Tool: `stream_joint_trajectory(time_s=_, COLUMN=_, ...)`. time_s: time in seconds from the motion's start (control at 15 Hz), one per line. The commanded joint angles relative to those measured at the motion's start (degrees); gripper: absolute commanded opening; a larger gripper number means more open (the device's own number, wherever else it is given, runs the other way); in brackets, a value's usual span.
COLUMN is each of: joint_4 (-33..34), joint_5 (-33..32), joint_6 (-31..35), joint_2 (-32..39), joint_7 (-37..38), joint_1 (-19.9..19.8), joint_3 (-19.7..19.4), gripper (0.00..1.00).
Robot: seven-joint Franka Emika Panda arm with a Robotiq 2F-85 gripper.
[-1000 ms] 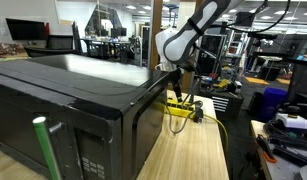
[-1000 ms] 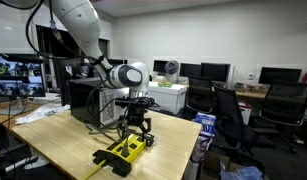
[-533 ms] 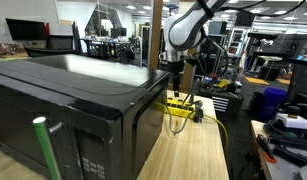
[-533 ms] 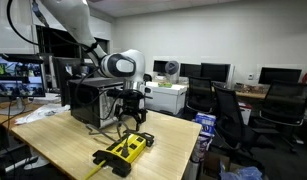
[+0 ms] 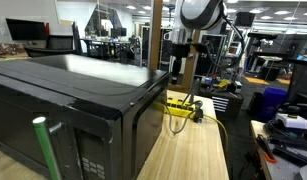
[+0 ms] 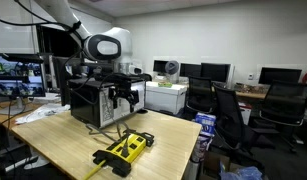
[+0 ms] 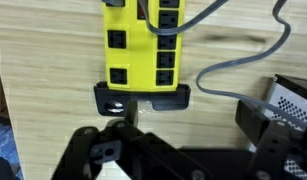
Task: Put the electric wire head in the extension cord
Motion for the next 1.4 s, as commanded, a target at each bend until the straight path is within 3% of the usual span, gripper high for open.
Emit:
stream_joint_trajectory(time_s=0.0, joint_4=-9.35, joint_5=0.1, joint_6=5.53, joint_2=-8.84, joint_7=1.64, joint_1=3.89, joint_3=0.06, gripper=1.0)
stream_joint_trajectory(time_s=0.53, joint_4=-22.14, joint_5=-0.33, joint_6=13.06, joint_2=-18.84, joint_7=7.18, joint_1=10.61, joint_3=0.27, gripper=1.0)
stream_joint_trajectory(time_s=0.73, joint_4=-23.42, joint_5=-1.89, joint_6=12.06, joint_2=-20.54, joint_7=9.77, joint_1=11.54, joint_3=0.43, gripper=1.0)
stream_joint_trajectory(time_s=1.33, joint_4=-21.41, joint_5=-0.86, joint_6=11.23, joint_2=-18.5, joint_7=7.82, joint_1=12.17, joint_3=-0.67, gripper=1.0)
